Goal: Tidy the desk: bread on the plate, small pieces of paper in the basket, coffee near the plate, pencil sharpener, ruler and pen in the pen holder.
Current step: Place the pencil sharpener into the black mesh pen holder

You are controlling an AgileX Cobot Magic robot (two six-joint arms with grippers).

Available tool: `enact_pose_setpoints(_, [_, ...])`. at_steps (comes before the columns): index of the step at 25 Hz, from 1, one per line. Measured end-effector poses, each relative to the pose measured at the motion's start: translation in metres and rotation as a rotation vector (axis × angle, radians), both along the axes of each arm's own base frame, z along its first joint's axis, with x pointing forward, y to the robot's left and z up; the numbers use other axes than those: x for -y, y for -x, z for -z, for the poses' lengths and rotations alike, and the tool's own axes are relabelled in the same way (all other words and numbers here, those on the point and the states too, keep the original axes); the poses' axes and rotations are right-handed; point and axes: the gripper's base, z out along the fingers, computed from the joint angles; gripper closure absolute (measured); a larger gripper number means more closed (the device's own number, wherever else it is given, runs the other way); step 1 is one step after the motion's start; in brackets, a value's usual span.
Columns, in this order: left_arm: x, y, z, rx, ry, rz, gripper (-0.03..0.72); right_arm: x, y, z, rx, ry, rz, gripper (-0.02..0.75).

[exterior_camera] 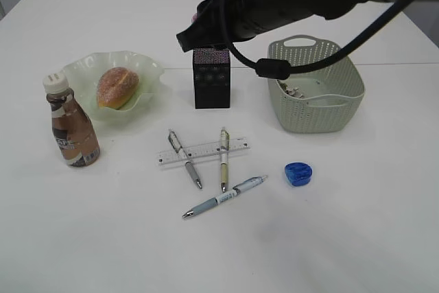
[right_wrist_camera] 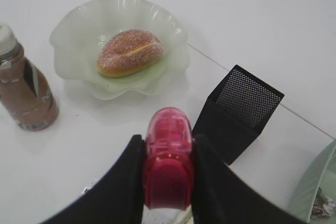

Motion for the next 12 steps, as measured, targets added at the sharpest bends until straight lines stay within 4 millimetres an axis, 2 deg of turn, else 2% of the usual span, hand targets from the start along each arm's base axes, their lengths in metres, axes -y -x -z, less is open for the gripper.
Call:
enact_pose_setpoints(8, [0.0, 0.0, 0.0, 0.0, 0.0, 0.0, 0.328, 0.018, -0.044, 0.037, 0.026, -0.056, 0.086, 0.547])
enact_pose_setpoints(12, [0.0, 0.0, 0.0, 0.0, 0.0, 0.0, 0.328, 0.016, -0.069, 0.044, 0.033, -0.107, 0.128, 0.547])
